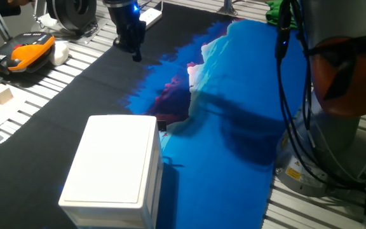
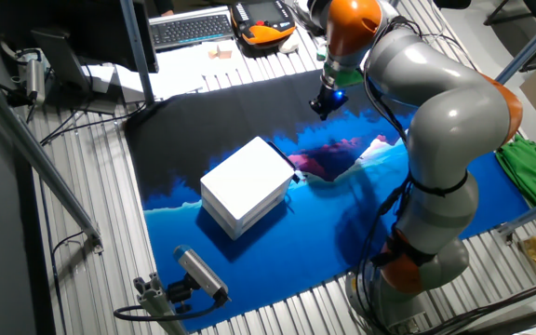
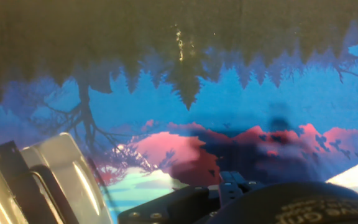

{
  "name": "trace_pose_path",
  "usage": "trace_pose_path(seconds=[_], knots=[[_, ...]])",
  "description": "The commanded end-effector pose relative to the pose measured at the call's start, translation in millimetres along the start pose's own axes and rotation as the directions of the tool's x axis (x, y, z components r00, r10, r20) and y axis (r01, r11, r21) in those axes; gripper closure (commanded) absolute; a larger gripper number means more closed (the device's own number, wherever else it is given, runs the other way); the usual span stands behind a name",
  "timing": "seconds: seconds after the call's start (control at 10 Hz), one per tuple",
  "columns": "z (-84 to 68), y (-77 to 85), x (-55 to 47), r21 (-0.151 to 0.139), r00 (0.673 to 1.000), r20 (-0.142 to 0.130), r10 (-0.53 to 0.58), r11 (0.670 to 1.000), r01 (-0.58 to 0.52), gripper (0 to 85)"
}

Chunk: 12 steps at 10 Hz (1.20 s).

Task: Grasp the handle and open the drawer

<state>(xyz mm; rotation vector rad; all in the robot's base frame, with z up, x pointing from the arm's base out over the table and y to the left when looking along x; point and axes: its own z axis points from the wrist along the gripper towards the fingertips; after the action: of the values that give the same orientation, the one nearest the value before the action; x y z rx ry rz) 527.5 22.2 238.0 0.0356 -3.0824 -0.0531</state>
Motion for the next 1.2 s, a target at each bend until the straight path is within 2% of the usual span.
trace_pose_path(seconds=[0.0,0.1,0.2,0.3,0.4,0.7,0.8,1.1], knots=[[0.2,-0.4,-0.3,-0.001,0.999,0.001,-0.044,0.999,0.044,85.0],[0.9,0.1,-1.0,-0.031,0.997,0.006,-0.073,0.997,0.073,85.0],[1.4,2.1,-1.6,-0.076,0.998,0.023,-0.066,0.995,0.068,85.0],[1.8,3.0,-2.0,-0.034,0.997,0.023,-0.078,0.996,0.079,85.0],[2.2,4.0,-1.7,-0.001,0.997,0.035,-0.071,0.997,0.071,85.0],[2.4,7.3,-1.8,0.07,0.995,0.054,-0.083,0.994,0.079,85.0],[3.1,9.5,-1.9,0.078,0.995,0.056,-0.084,0.994,0.08,85.0],[7.0,25.1,2.3,0.066,0.994,0.074,-0.077,0.995,0.072,85.0]])
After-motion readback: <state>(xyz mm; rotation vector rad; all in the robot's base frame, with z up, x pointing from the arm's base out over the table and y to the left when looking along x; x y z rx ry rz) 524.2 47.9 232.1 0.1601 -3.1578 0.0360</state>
